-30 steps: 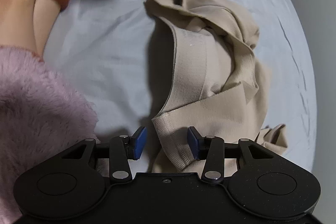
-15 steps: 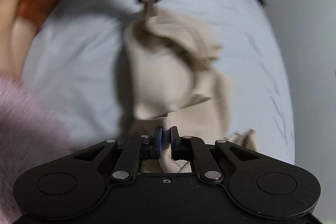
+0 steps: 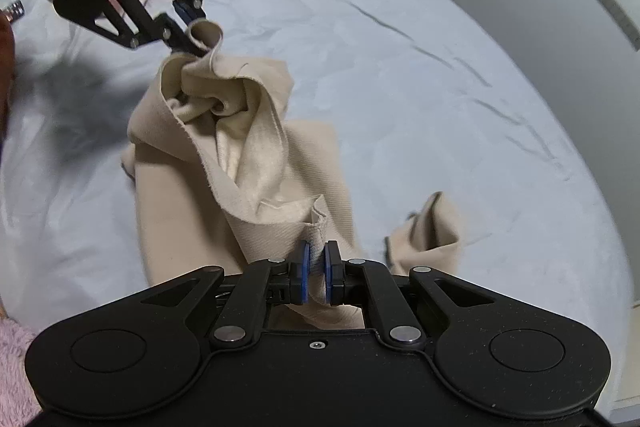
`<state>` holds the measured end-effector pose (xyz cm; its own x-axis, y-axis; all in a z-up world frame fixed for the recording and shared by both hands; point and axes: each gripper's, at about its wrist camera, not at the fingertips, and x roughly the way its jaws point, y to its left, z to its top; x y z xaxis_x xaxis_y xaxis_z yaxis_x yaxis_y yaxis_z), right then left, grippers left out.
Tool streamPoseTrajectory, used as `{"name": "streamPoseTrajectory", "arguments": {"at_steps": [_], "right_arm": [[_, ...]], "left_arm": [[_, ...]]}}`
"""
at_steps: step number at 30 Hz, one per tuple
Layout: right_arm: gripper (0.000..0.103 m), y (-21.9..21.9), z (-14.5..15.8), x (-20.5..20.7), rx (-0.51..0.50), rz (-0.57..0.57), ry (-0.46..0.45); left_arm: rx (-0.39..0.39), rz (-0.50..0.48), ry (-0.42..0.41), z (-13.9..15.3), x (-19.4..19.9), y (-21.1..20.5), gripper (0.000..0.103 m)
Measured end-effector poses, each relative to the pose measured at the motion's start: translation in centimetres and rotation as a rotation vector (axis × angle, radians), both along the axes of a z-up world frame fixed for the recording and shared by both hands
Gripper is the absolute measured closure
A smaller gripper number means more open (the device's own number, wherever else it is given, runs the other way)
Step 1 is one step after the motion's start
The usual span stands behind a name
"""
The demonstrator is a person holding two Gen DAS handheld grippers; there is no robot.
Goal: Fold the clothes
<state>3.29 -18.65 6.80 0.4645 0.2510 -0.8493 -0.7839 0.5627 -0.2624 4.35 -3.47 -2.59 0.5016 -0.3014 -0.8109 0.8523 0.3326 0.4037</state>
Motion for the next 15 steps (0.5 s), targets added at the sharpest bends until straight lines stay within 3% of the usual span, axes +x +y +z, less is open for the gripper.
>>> {"name": "streamPoseTrajectory", "arguments": {"at_steps": [1, 6, 11, 15], "right_arm": [[0.094, -0.2, -0.1, 0.0, 0.008, 0.021, 0.010], [0.062, -0.1, -1.5, -0.2, 0.004, 0.126, 0.007], [0.061, 0.3, -2.5, -0.4, -0.084, 0.225, -0.025], [0.061, 1.2, -2.7, -0.8, -0.198, 0.361, -0.049]], "left_arm": [[0.000, -0.013, 0.000, -0.2, -0.3, 0.1, 0.084], [0.005, -0.066, 0.010, -1.0, -0.7, 0.4, 0.067], [0.080, -0.180, -0.032, -2.4, -2.1, 0.7, 0.062], [0.110, -0.212, -0.054, -2.9, -2.0, 0.3, 0.062]]}}
